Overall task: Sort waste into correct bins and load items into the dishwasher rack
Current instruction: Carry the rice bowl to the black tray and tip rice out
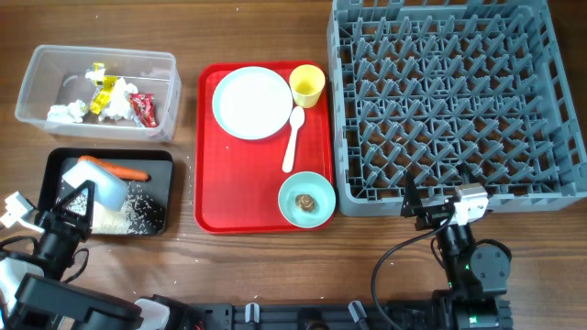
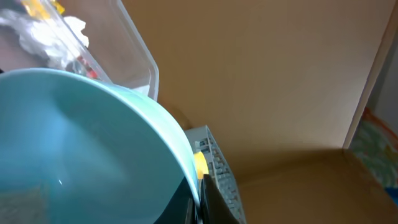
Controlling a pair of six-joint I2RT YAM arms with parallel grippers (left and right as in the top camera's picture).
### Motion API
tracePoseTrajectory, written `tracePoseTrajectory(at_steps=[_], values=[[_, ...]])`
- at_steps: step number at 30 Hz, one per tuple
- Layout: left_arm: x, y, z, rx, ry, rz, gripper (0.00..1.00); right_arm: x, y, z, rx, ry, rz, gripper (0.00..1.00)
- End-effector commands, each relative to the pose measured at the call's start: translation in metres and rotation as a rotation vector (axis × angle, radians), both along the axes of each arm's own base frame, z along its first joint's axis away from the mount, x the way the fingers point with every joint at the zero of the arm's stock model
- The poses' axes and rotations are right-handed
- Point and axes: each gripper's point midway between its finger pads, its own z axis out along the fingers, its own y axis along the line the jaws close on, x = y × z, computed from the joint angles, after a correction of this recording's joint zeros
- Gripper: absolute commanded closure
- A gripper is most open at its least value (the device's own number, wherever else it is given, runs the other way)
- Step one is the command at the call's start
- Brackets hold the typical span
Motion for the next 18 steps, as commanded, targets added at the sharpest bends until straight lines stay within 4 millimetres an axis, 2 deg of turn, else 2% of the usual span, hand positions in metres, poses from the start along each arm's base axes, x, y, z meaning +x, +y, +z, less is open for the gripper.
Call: tracePoseTrajectory(at_steps=[1,2,4,6,8,13,16,18], values=[[-0.0012,-0.0001,0.0045,-0.040,-0.019,0.006,0.96,0.0002,0.0001,0.0007,-0.011,-0.005,0.000,0.00],[-0.0007,0.0011,0.0041,0.017,-0.037,0.005,0.96,0.0002,0.0001,0.0007,-0.011,-0.005,0.000,0.00],[-0.0006,0.0013,0.0042,-0.040,-0.019,0.005,0.96,0.0002,0.0001,0.0007,-0.011,-0.005,0.000,0.00],[-0.0004,0.0019,0.0042,-0.005,-0.032,0.005,0.96,0.0002,0.0001,0.0007,-0.011,-0.005,0.000,0.00],[-0.0009,0.0005,0.0042,-0.065,-0.009,0.006,0.96,0.0002,0.0001,0.0007,-0.011,-0.005,0.000,0.00],[-0.0003,0.0022,0.0042,-0.056,-0.012,0.006,0.96,0.0002,0.0001,0.0007,-0.011,-0.005,0.000,0.00],[-0.0002,0.0019,0.0042,-0.158,0.026,0.005,0.96,0.0002,0.0001,0.0007,-0.011,-0.005,0.000,0.00],[0.0026,0.0087,0.0028,-0.063,0.002,0.005,0.95,0.0002,0.0001,0.0007,-0.011,-0.005,0.000,0.00]])
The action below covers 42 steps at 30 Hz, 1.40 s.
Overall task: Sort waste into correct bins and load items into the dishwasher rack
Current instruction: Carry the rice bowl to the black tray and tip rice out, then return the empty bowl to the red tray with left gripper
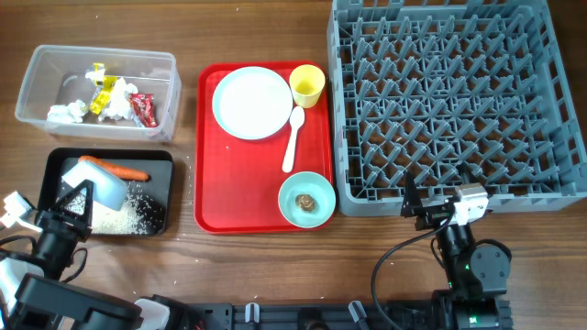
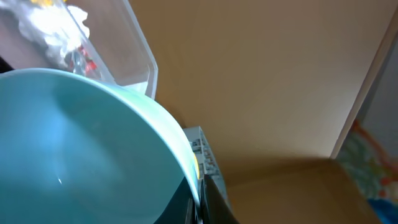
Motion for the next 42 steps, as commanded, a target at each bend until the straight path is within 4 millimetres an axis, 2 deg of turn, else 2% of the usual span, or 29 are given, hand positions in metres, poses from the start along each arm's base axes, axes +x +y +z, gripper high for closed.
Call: tracePoseTrajectory(at_steps=[1,7,9,11,15,18,20,22,24,26,31,34,38,42], values=[[0.002,0.008,0.003,0.020,-0.030,0.003,0.94,0.000,0.000,0.001,-0.011,-0.005,0.000,0.00],[0.003,0.010,0.004,0.046,-0.039,0.002,0.96,0.000,0.000,0.001,-0.011,-0.005,0.000,0.00],[0.007,0.017,-0.009,0.042,0.062,0.016,0.96,0.000,0.000,0.001,-0.011,-0.005,0.000,0.00],[0.013,0.018,-0.010,0.039,0.108,0.001,0.96,0.000,0.000,0.001,-0.011,-0.005,0.000,0.00],[0.045,0.012,0.001,0.092,0.261,-0.045,0.96,0.000,0.000,0.001,-0.011,-0.005,0.000,0.00],[0.074,-0.003,0.027,0.207,0.318,-0.072,0.96,0.000,0.000,0.001,-0.011,-0.005,0.000,0.00],[0.090,-0.020,0.043,0.307,0.350,-0.074,0.96,0.000,0.000,0.001,-0.011,-0.005,0.000,0.00],[0.106,-0.050,0.056,0.447,0.379,-0.081,0.96,0.000,0.000,0.001,-0.011,-0.005,0.000,0.00],[0.114,-0.079,0.059,0.558,0.404,-0.086,0.96,0.000,0.000,0.001,-0.011,-0.005,0.000,0.00],[0.117,-0.113,0.052,0.697,0.443,-0.106,0.96,0.000,0.000,0.001,-0.012,-0.005,0.000,0.00],[0.108,-0.201,0.014,0.941,0.522,-0.286,0.96,0.000,0.000,0.001,-0.011,-0.005,0.000,0.00],[0.099,-0.240,-0.011,0.993,0.545,-0.419,0.96,0.000,0.000,0.001,-0.011,-0.005,0.000,0.00],[0.087,-0.272,-0.051,1.037,0.624,-0.561,0.96,0.000,0.000,0.001,-0.011,-0.005,0.000,0.00],[0.067,-0.282,-0.092,1.061,0.759,-0.661,0.96,0.000,0.000,0.001,-0.011,-0.005,0.000,0.00]])
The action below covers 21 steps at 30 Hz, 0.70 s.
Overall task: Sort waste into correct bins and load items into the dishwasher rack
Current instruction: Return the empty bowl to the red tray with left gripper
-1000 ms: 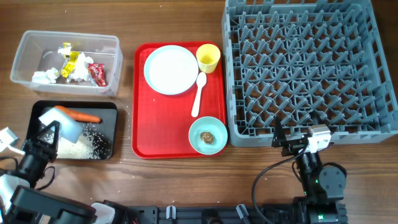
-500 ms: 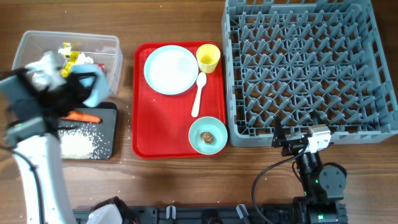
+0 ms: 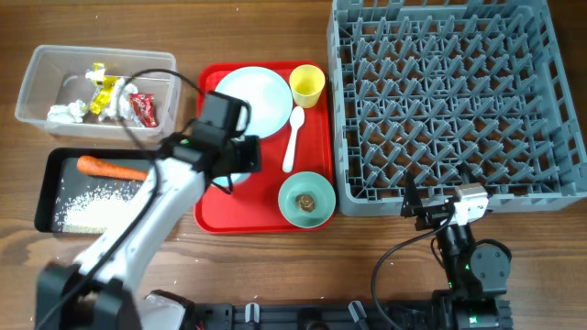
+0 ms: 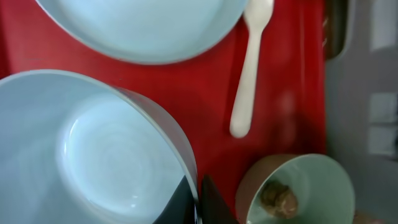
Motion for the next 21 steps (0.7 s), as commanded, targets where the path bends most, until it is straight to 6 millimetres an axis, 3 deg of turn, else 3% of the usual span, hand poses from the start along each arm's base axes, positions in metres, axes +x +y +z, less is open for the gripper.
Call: tracePoseTrajectory(at_steps=[1,4,13,15,18,19,21], values=[[-0.016,-0.006,-0.035,0.073,0.129,-0.021,0.96,0.000,0.000,0.001,-0.012,-0.005,0.000,0.00],[-0.032,-0.008,-0.057,0.117,0.222,-0.047,0.96,0.000,0.000,0.001,-0.011,-0.005,0.000,0.00],[-0.047,-0.002,-0.070,0.150,0.295,-0.050,0.92,0.000,0.000,0.001,-0.012,-0.005,0.000,0.00],[-0.047,-0.002,-0.070,0.149,0.295,-0.049,0.52,0.000,0.000,0.001,-0.011,-0.005,0.000,0.00],[-0.047,-0.002,-0.070,0.150,0.295,-0.050,0.48,0.000,0.000,0.001,-0.011,-0.005,0.000,0.00],[-0.047,-0.002,-0.069,0.150,0.294,-0.050,0.41,0.000,0.000,0.001,-0.011,-0.005,0.000,0.00],[-0.042,-0.002,-0.065,0.151,0.273,-0.047,0.41,0.000,0.000,0.001,-0.011,-0.005,0.000,0.00]])
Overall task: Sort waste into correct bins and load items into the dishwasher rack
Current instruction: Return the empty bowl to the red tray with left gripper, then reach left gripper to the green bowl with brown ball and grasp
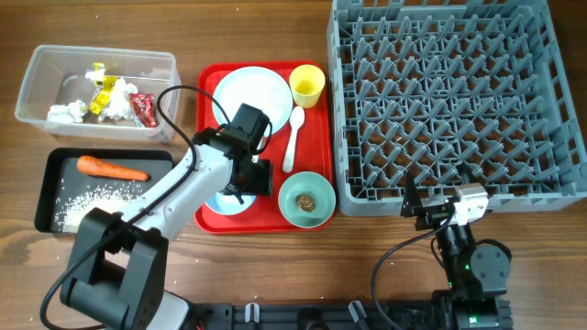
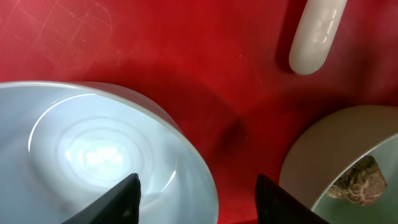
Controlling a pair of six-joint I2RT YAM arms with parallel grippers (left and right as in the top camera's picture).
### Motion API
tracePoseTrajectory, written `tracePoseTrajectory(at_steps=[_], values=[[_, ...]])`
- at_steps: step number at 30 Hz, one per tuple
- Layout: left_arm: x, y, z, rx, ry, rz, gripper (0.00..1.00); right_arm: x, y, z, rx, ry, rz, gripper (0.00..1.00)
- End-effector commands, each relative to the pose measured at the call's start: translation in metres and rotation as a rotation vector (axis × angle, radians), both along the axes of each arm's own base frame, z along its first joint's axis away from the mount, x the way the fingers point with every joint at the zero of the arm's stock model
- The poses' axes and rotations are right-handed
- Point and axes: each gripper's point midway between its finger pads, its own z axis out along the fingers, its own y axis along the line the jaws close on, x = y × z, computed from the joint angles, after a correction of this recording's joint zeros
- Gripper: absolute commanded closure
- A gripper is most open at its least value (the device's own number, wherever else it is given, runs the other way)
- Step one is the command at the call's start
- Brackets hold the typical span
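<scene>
An empty light blue bowl sits on the front left of the red tray. My left gripper hangs open just over it, fingers astride the bowl's right rim. Beside it a green bowl holds a brown food scrap. A white plate, a yellow cup and a white spoon lie further back on the tray. The grey dishwasher rack stands at the right. My right gripper rests shut at the rack's front edge.
A clear bin with wrappers and paper stands at the back left. In front of it a black tray holds a carrot and spilled rice. The left arm stretches across from the front left.
The light blue bowl was held above the tray by the plate, my left gripper shut on its rim. Now it stands on the tray's front left and the gripper is open.
My left gripper held the light blue bowl tipped over the black tray at the front left, rice lying below it. At the following moment it was much the same. Then the bowl was over the red tray, empty. Now it rests there, let go.
</scene>
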Motion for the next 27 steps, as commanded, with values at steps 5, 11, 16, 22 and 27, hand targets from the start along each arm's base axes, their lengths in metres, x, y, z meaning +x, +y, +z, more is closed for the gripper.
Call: tracePoseTrajectory(at_steps=[5,11,16,22,27], values=[[0.035,-0.012,0.057,-0.053,-0.167,0.008,0.40,0.000,0.000,0.001,-0.011,-0.006,0.000,0.00],[0.036,-0.031,0.097,-0.112,-0.270,-0.036,0.40,0.000,0.000,0.001,-0.011,-0.006,0.000,0.00],[0.030,-0.060,0.096,-0.136,-0.289,-0.113,0.00,0.000,0.000,0.001,-0.011,-0.006,0.000,0.00],[0.017,-0.082,0.095,-0.151,-0.294,-0.181,0.43,0.000,0.000,0.001,-0.011,-0.006,0.000,0.00],[-0.008,-0.096,0.080,-0.151,-0.243,-0.197,0.76,0.000,0.000,0.001,-0.011,-0.006,0.000,0.00]])
